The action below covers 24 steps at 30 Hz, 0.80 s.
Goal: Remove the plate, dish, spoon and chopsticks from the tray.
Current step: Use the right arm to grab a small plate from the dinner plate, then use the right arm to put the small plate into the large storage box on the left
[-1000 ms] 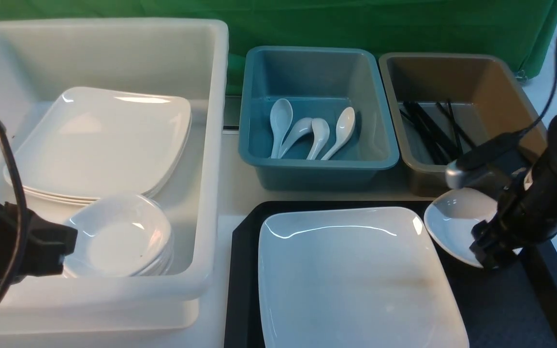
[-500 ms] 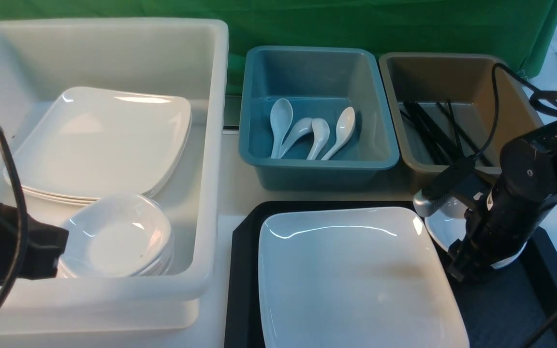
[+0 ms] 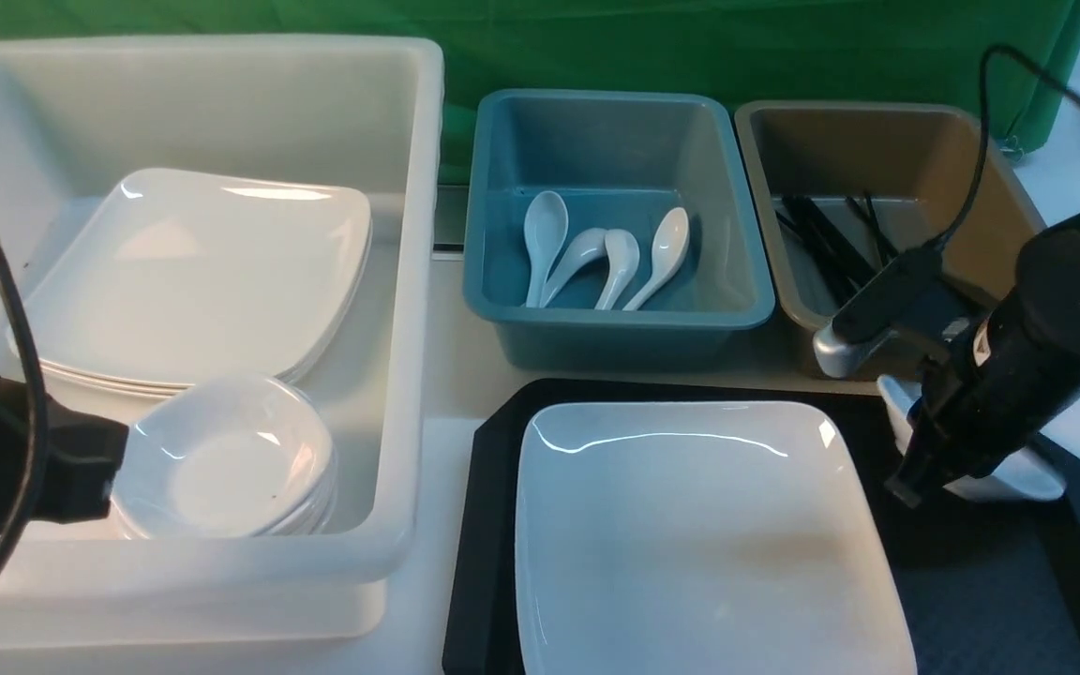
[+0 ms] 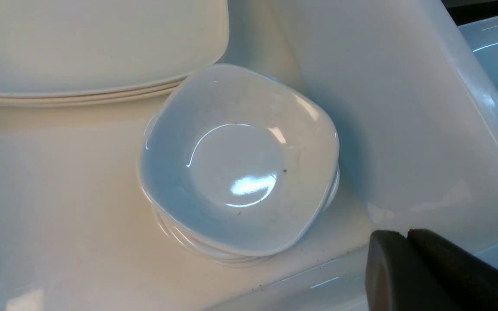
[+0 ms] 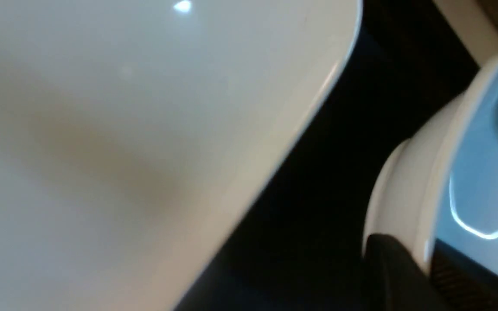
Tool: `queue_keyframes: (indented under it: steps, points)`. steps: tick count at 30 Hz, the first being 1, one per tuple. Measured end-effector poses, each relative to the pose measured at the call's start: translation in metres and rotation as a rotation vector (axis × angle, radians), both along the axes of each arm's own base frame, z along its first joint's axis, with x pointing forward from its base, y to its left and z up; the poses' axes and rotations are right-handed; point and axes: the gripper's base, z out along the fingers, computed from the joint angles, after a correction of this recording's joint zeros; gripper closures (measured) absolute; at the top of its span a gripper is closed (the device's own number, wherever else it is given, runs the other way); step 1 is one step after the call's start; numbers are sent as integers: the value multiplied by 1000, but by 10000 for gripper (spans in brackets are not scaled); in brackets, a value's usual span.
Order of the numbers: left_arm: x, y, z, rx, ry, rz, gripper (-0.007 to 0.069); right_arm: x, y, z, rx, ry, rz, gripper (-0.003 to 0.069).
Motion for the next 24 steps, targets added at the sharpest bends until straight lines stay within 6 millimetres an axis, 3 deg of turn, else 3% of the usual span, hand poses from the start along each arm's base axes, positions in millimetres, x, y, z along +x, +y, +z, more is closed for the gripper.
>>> queue_keyframes:
  steps: [3, 7, 10, 13, 14, 17, 18, 19, 24]
  points:
    - [0, 0, 0, -15, 6, 19, 610, -11, 6, 24, 28, -27, -14, 593]
    - [1, 3, 0, -7, 2, 56, 610, -30, 26, 89, 160, -195, 10, 593]
    - [2, 7, 0, -3, 5, 113, 610, -39, 48, 125, 279, -297, 74, 593]
    - [3, 11, -1, 2, 13, 176, 610, -48, 86, 160, 426, -418, 218, 593]
    - [3, 11, -1, -2, 15, 184, 610, -48, 89, 162, 432, -426, 229, 593]
    - [3, 19, -2, 31, 16, 268, 610, -51, 144, 173, 538, -482, 369, 593]
    - [4, 19, -2, 33, 14, 274, 610, -52, 149, 175, 548, -487, 382, 593]
    - [4, 23, -2, 39, 16, 327, 610, -50, 172, 171, 562, -475, 422, 593]
    - [3, 30, -2, 49, 25, 430, 610, -51, 245, 142, 569, -404, 538, 593]
